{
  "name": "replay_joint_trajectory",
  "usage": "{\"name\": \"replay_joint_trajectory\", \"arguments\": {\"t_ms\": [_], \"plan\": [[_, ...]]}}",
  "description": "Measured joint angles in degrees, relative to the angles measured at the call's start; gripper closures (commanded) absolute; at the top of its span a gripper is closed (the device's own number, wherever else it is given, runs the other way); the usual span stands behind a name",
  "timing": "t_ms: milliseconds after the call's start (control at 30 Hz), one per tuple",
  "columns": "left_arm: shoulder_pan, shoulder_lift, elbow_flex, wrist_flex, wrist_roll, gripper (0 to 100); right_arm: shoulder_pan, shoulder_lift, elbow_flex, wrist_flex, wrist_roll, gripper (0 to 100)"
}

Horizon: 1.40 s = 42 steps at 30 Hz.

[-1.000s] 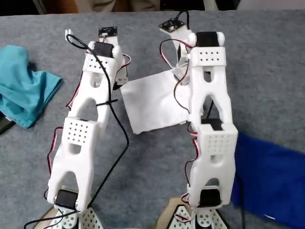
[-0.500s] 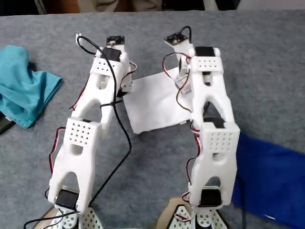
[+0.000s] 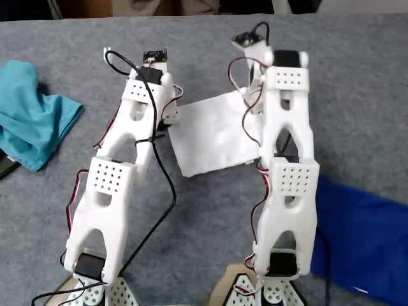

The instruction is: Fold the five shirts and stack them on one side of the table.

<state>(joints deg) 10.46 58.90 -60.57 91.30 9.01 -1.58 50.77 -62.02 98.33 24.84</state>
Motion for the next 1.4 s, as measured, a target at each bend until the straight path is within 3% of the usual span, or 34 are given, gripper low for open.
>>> {"name": "replay_joint_trajectory", "arguments": {"t_ms": [167, 467, 600, 767, 1000, 1400], "plan": [[0.0, -0.53, -0.09, 0.18, -0.09, 98, -0.53, -0.18, -3.87, 2.9, -0.53, 99.3], [0.0, -0.53, -0.09, 0.53, -0.09, 98, -1.05, -20.04, 28.4, 1.85, -2.64, 99.4], [0.0, -0.53, -0.09, 0.53, -0.09, 98, -1.05, -29.63, 44.22, -6.24, -2.64, 99.4], [0.0, -0.53, -0.09, 0.53, -0.09, 98, -1.05, -30.15, 58.37, -19.69, -2.64, 99.4], [0.0, -0.18, -0.09, 0.18, -0.09, 98, 2.9, -21.19, 57.67, -24.88, -2.64, 99.4], [0.0, 0.18, -6.51, 2.02, -0.18, 98, 0.7, -22.51, 44.04, -12.13, -2.9, 99.0]]}}
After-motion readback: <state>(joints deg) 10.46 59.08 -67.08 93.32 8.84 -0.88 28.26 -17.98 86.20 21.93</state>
